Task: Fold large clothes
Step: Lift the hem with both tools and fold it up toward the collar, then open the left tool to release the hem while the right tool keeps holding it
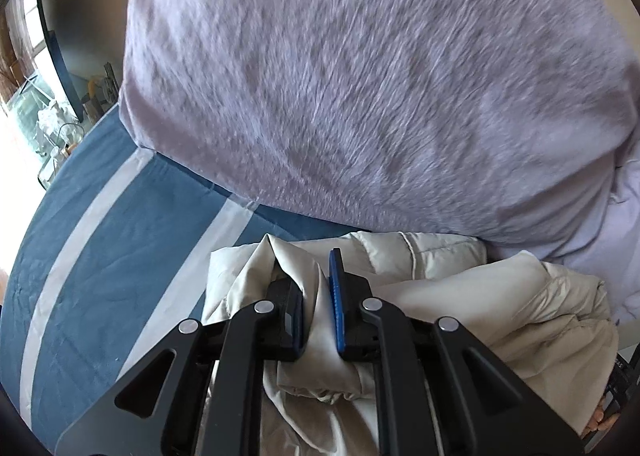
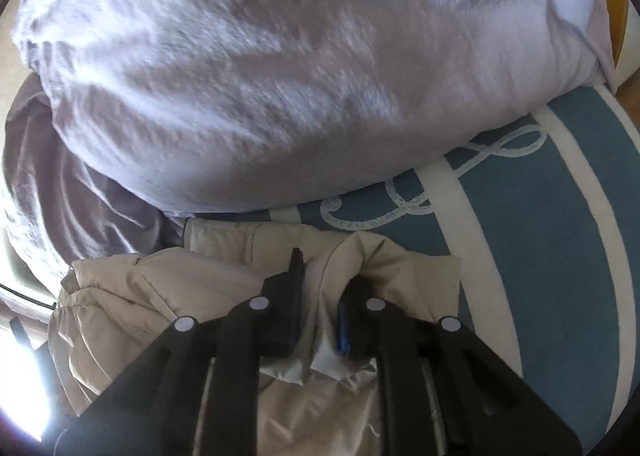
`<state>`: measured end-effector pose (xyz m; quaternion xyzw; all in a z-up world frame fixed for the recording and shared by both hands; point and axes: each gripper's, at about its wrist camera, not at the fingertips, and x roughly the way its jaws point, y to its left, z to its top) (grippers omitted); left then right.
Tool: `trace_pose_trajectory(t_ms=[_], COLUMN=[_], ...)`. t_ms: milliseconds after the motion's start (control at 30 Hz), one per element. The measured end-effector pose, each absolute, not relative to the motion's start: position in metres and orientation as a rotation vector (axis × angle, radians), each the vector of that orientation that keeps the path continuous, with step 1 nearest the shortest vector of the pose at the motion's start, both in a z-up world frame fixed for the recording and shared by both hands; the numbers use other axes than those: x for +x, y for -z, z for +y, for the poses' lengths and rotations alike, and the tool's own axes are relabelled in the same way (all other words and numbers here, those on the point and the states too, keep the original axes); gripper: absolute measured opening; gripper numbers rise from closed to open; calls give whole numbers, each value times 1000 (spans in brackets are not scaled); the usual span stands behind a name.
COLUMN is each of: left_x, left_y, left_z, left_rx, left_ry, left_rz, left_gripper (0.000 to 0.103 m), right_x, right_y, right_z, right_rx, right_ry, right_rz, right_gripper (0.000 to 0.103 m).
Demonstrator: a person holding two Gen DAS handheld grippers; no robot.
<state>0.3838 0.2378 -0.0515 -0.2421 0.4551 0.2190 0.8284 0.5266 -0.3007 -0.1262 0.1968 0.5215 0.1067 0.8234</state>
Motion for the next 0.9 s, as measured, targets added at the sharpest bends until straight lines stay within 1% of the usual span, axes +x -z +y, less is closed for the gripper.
trace_pose_trajectory(t_ms=[67,167,200,233,267,333,367,400,467,533,633,900], left_x=[389,394,396,397,398,399,400,400,401,399,392,376], left_y=[57,59,58,56,50,37,31,25,14,9,5,28], left_z=[239,242,244,244,245,243,242,240,234,226,205,150], left_rx=[-522,-547,-554,-559,-557,-529,-511,-492,-459,-448,-444,-406], left_ry=[-464,-450,-440,-428,-414,-410,-414,-416,-404,-387,-345,-289], left_rz=[981,993,994,993,979,946,934,920,901,897,887,929], left_gripper=[17,28,35,48,54,74,79,83,84,84,86,86], right_x=[530,531,530,530,528,524,522,520,513,509,499,479], right_y=[129,126,122,120,115,102,95,88,70,59,48,62], right_z=[-303,-310,-314,-315,-318,-320,-320,-320,-313,-302,-270,-168], right_rx=[455,516,530,536,536,514,501,484,433,401,337,135], right_ry=[-227,-222,-220,-218,-213,-198,-192,-185,-194,-227,-317,-526], right_rz=[1123,1127,1119,1111,1099,1060,1041,1021,968,950,944,1031], right_gripper=[20,25,27,30,32,41,44,51,53,54,58,59])
